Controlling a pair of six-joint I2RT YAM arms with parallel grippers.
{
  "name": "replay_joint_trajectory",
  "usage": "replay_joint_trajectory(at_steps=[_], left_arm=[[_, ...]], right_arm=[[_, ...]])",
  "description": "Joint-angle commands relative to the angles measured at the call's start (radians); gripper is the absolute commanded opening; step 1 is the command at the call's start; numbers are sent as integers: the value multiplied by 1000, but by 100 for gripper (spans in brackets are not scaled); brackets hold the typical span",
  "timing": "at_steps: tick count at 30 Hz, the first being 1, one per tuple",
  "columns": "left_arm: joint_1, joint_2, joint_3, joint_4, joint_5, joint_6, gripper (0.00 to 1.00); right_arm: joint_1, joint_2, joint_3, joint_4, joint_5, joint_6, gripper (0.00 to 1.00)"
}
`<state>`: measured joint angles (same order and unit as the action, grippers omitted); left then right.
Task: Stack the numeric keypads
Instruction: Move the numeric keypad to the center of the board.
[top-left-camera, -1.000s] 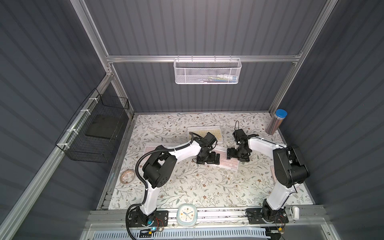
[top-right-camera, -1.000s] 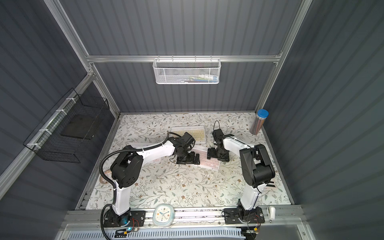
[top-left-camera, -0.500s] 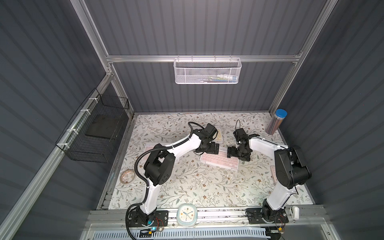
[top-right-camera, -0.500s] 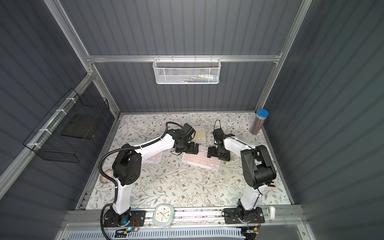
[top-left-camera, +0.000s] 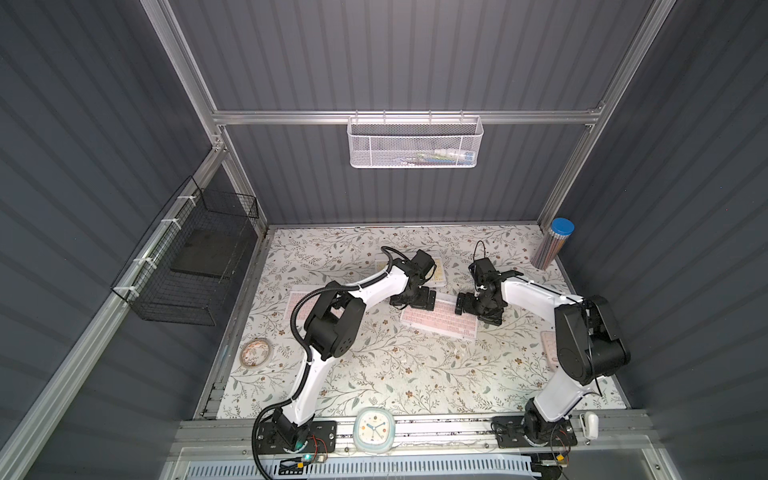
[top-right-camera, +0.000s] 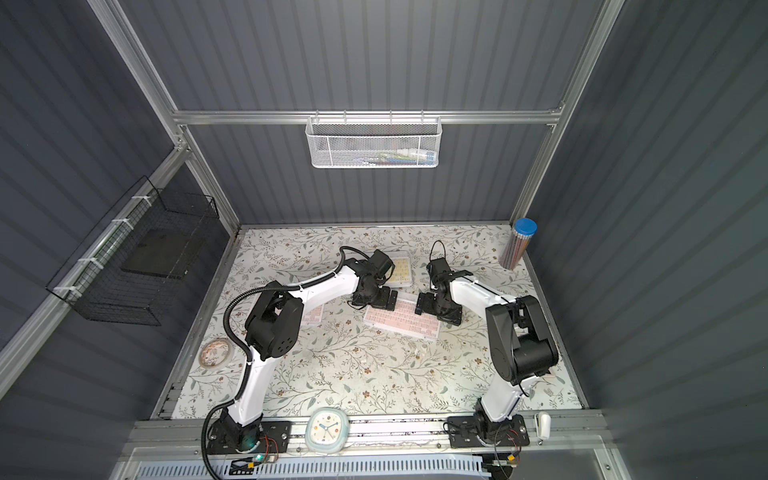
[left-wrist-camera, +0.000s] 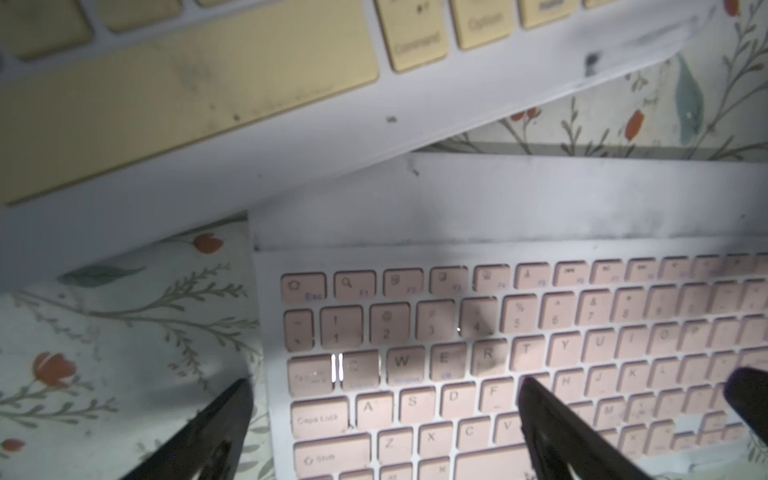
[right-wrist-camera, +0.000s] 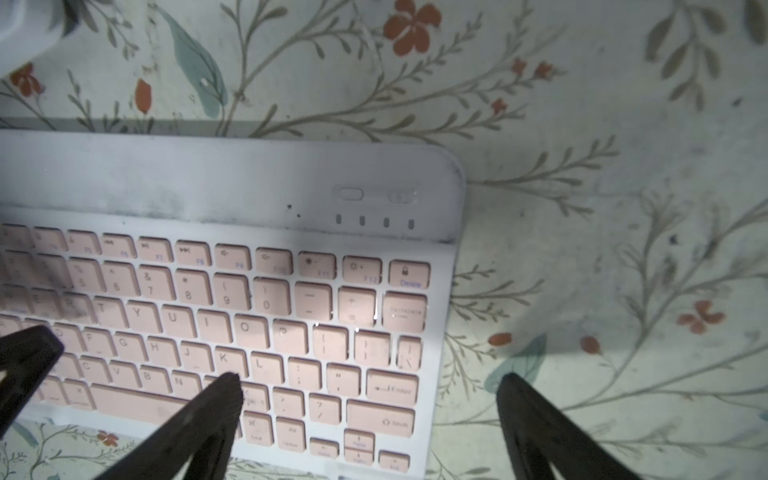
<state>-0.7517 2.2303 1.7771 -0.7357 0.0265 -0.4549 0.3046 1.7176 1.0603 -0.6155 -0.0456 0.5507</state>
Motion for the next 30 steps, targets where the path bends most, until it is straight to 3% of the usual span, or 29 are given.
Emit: replay_joint_trajectory(at_steps=[1, 19, 30], left_arm=[[-3, -3, -30, 6, 63, 6, 100], [-49, -166, -269, 120, 177, -54, 100], [-108, -178, -286, 134, 217, -68, 100]], right_arm=[[4, -2, -8, 3, 3, 10, 97], [4, 13, -29, 28, -70, -40, 98], [6, -5, -39, 22, -87, -42, 98]])
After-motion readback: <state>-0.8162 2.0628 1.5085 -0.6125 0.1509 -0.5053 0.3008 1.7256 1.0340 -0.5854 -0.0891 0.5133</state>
